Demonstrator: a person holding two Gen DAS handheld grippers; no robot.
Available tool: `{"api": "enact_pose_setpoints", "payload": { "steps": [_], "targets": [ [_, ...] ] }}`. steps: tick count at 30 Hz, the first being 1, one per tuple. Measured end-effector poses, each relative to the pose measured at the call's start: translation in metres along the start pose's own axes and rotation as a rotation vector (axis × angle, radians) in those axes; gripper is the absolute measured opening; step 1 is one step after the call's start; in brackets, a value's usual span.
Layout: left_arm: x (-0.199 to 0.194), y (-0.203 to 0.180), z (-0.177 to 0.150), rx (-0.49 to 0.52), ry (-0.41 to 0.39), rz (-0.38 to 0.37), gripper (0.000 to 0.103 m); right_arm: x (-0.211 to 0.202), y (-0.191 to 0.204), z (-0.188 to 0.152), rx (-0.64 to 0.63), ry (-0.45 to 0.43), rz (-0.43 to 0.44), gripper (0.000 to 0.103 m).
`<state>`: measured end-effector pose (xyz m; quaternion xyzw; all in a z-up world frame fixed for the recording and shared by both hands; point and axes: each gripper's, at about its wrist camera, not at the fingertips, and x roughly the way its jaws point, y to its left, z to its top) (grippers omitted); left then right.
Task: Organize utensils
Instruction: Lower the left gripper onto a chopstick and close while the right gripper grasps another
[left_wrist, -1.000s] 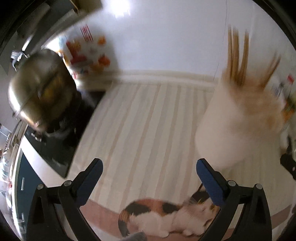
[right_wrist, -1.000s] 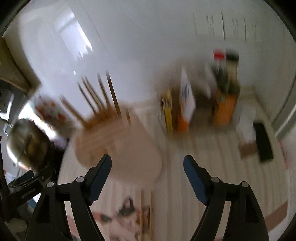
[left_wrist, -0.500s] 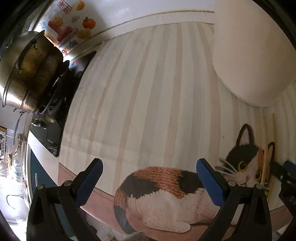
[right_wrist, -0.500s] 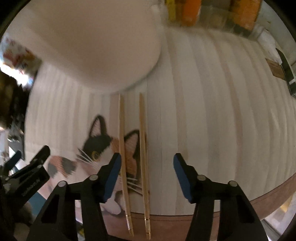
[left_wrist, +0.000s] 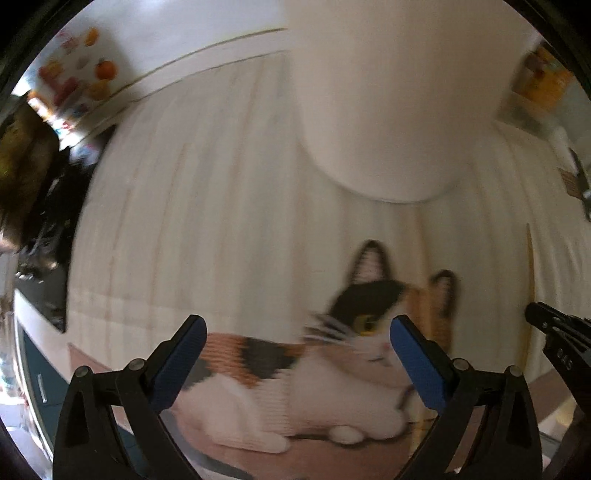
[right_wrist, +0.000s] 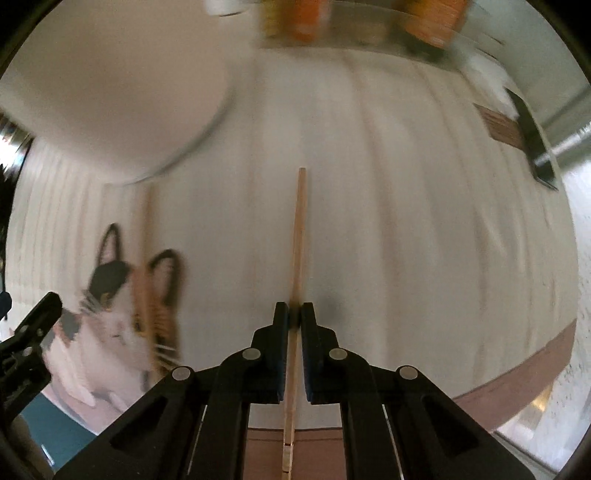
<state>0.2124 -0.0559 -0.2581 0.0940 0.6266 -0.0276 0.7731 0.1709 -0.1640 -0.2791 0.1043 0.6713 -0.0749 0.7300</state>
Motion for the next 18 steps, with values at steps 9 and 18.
{"api": "enact_pose_setpoints", "payload": {
  "steps": [9,18],
  "targets": [
    [0.02,-0.048,0.003,0.077,0.084,-0.109,0.083,-0.01,-0.064,0.0,0.114,0.007,-0.029,0.007],
    [0.035,-0.06,0.001,0.107,0.112,-0.129,0.013,-0.002,-0.076,-0.002,0.125,0.015,-0.036,0.007]
  ]
}}
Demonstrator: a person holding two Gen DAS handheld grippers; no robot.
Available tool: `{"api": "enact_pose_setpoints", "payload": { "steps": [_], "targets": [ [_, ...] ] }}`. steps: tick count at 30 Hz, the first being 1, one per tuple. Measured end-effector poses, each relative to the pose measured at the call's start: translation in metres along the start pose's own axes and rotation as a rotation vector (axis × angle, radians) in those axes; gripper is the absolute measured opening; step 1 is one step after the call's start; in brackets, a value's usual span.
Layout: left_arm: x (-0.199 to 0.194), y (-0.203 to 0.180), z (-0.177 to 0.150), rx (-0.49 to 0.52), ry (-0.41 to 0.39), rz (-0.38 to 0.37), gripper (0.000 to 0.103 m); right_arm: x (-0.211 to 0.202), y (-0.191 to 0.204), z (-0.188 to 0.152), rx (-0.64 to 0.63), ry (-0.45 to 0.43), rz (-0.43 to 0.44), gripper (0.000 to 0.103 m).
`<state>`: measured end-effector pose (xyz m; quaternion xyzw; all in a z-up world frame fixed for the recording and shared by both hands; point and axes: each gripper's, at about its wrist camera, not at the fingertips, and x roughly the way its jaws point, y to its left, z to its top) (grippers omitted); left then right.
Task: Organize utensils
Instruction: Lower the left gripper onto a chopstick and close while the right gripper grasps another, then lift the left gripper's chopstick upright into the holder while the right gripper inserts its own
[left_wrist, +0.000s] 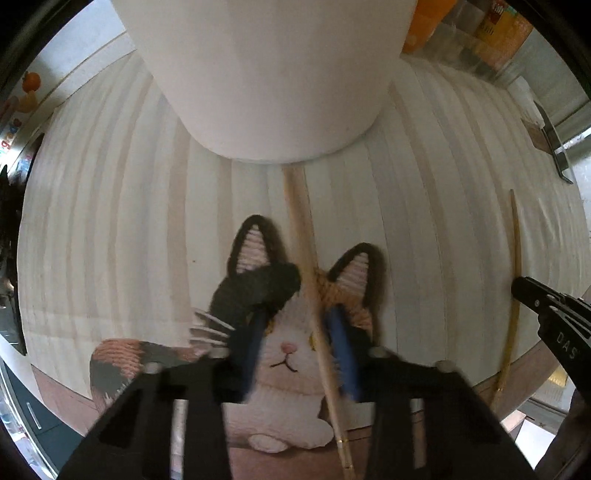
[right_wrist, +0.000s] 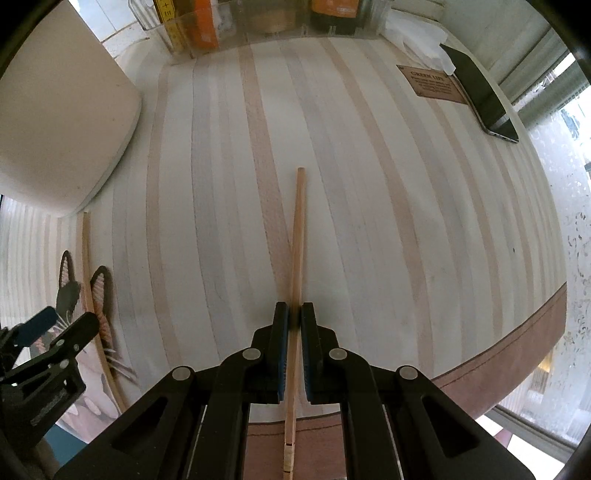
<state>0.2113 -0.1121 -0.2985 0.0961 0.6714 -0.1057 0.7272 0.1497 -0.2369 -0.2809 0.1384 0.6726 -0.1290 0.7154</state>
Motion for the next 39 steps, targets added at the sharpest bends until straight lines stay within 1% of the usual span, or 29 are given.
{"api": "enact_pose_setpoints", "payload": {
  "steps": [1,2,3,5,9,15,18,20,21,23,26,29,33,36,39],
  "targets": [
    [0.0,0.001,0.0,0.006,0.002,0.004,0.008,0.002,0.001,-0.001,-0.002,0.001,-0.001,0.007],
    [0.0,0.004,-0.001,0.006,0.004,0.006,0.007,0.003,0.004,0.0,-0.005,0.002,-0.001,0.007],
    [0.001,0.006,-0.002,0.003,0.005,0.011,0.006,0.003,0.015,-0.001,-0.007,0.003,0.0,0.007],
    [0.001,0.02,-0.006,-0.006,0.005,0.023,0.006,0.003,0.019,0.0,-0.017,0.007,0.005,0.007],
    [0.003,0.048,-0.015,-0.05,0.014,0.044,0.005,0.004,0.031,0.0,-0.05,0.013,0.043,0.007],
    [0.005,0.079,-0.026,-0.097,0.027,0.072,0.005,0.002,0.071,-0.001,-0.126,0.037,0.123,0.007],
    [0.007,0.086,-0.029,-0.122,0.034,0.055,0.007,0.004,0.089,-0.003,-0.166,0.049,0.139,0.007],
    [0.007,0.094,-0.027,-0.133,0.034,0.051,0.007,0.006,0.096,-0.004,-0.187,0.057,0.132,0.007],
    [0.008,0.11,-0.037,-0.133,0.034,0.05,0.007,0.005,0.1,-0.004,-0.202,0.05,0.116,0.007],
    [0.01,0.112,-0.036,-0.137,0.038,0.051,0.007,0.004,0.105,-0.003,-0.232,0.051,0.089,0.007],
    [0.007,0.124,-0.032,-0.148,0.044,0.045,0.007,0.004,0.109,0.0,-0.237,0.061,0.082,0.008],
    [0.005,0.122,-0.022,-0.161,0.047,0.035,0.007,0.003,0.112,0.006,-0.239,0.064,0.068,0.008],
    [0.006,0.124,-0.018,-0.173,0.044,0.027,0.005,0.007,0.13,-0.003,-0.229,0.058,0.051,0.008],
    [0.005,0.121,-0.019,-0.181,0.03,0.042,0.005,0.01,0.139,-0.01,-0.233,0.057,0.036,0.008],
    [-0.002,0.11,-0.025,-0.188,0.001,0.074,0.004,0.013,0.143,-0.016,-0.223,0.046,0.042,0.007]
  ]
}}
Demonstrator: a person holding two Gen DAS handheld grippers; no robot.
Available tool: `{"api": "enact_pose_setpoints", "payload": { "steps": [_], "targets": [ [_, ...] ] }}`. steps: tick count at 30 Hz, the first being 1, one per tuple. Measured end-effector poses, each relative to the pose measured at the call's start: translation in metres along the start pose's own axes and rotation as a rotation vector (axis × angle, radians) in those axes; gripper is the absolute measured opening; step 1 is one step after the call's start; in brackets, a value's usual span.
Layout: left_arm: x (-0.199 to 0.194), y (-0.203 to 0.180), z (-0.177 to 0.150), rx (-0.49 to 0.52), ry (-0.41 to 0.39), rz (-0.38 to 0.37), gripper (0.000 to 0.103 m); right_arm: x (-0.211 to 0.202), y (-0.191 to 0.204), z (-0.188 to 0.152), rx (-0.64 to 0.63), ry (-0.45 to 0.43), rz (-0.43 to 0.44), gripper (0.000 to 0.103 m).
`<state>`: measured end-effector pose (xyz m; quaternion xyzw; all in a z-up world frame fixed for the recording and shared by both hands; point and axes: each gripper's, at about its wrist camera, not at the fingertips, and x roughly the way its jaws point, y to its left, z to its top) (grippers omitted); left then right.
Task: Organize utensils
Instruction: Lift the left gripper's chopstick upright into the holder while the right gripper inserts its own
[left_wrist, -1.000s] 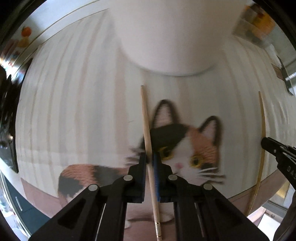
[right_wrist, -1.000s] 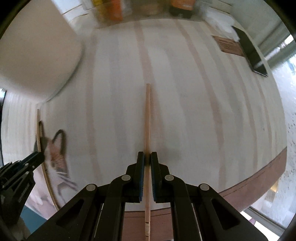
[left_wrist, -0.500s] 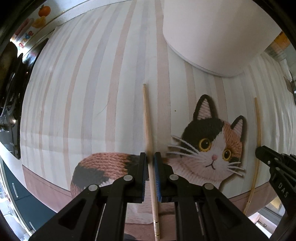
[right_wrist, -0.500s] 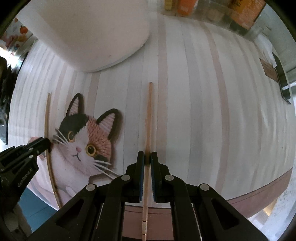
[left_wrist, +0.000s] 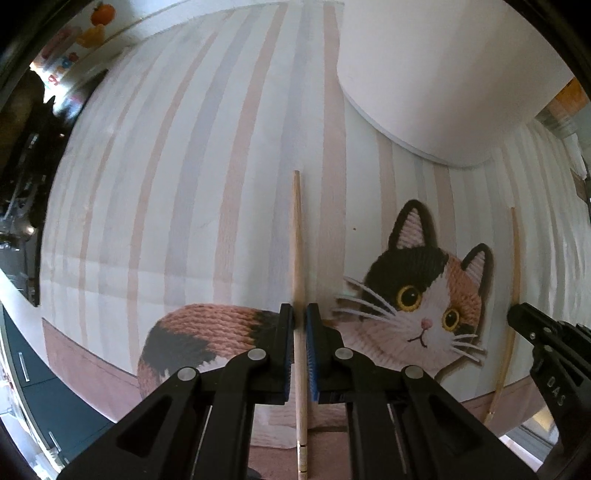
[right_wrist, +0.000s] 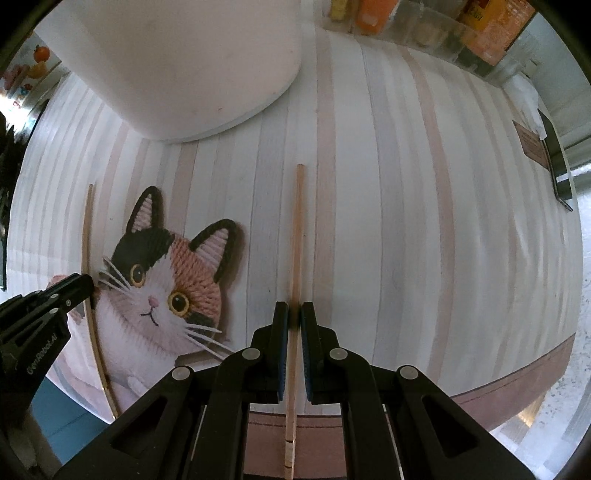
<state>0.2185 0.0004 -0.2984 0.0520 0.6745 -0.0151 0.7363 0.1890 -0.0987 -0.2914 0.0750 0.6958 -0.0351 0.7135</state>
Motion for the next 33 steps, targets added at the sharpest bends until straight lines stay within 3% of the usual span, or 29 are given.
{"api": "enact_pose_setpoints", "payload": {
  "steps": [13,25,33],
  "targets": [
    [-0.087,0.0,0.005,-0.02,-0.228,0.034,0.004,-0.06,-0.003,-0.007,0.011,-0.196,0.038,0.007],
    [-0.167,0.017,0.031,-0.075,-0.416,0.02,0.004,-0.15,-0.017,0.011,0.012,-0.43,0.088,0.007],
    [-0.247,0.035,0.045,-0.123,-0.566,0.001,0.004,-0.211,-0.023,0.029,0.017,-0.542,0.15,0.007]
  ]
}}
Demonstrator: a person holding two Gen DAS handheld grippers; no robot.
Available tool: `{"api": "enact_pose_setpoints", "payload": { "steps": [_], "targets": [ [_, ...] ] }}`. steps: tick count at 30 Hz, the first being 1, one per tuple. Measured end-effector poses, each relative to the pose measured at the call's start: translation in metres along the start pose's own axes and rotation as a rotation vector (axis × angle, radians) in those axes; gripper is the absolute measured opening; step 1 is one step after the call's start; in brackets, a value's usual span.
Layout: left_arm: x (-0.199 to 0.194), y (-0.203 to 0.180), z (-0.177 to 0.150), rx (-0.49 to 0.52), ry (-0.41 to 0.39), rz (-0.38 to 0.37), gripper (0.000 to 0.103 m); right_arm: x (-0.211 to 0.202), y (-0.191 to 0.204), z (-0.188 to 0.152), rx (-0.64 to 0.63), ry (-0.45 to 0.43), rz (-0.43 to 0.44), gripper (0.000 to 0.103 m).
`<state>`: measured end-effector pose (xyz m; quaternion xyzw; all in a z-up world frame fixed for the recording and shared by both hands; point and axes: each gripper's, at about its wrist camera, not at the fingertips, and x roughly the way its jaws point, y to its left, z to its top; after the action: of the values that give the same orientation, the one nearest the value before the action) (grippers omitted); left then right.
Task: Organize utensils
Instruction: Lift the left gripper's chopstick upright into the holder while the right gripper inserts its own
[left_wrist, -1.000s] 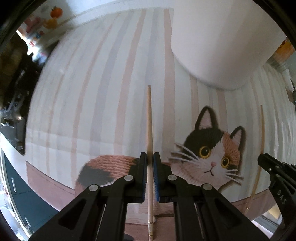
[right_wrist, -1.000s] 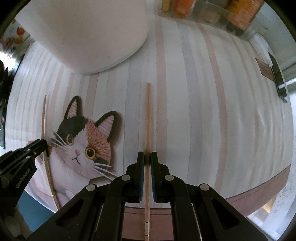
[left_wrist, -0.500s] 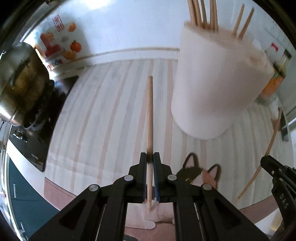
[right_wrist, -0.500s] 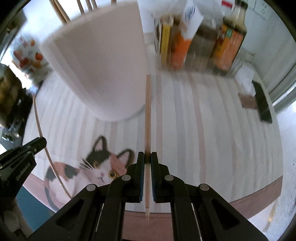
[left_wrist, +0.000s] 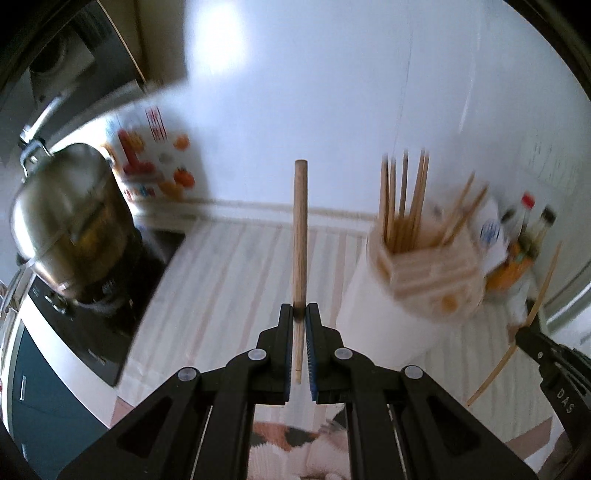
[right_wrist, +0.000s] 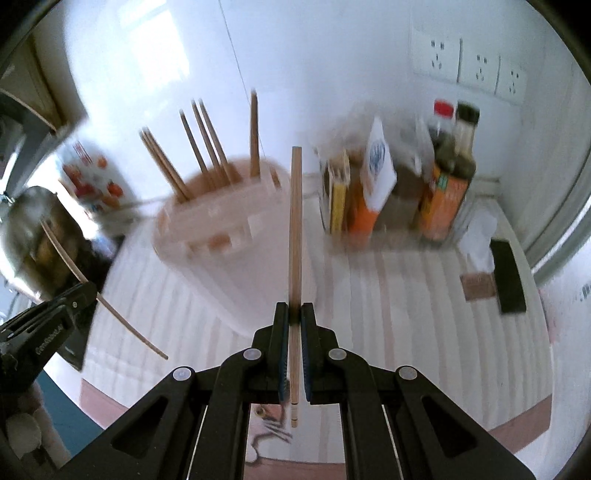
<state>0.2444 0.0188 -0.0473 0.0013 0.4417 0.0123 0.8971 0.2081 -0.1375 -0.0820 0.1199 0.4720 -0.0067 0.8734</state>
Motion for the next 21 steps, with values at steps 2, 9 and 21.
{"api": "enact_pose_setpoints", "payload": {
  "steps": [2,9,21],
  "targets": [
    [-0.015,0.004,0.015,-0.021,-0.036,-0.009,0.004,-0.012,0.0,0.015,-0.002,-0.023,0.026,0.006],
    [-0.062,0.009,0.062,-0.082,-0.142,-0.049,0.004,-0.049,0.007,0.06,-0.028,-0.073,0.108,0.007],
    [-0.068,-0.005,0.119,-0.18,-0.166,-0.171,0.004,-0.078,0.021,0.145,-0.033,-0.195,0.172,0.006]
  ]
}}
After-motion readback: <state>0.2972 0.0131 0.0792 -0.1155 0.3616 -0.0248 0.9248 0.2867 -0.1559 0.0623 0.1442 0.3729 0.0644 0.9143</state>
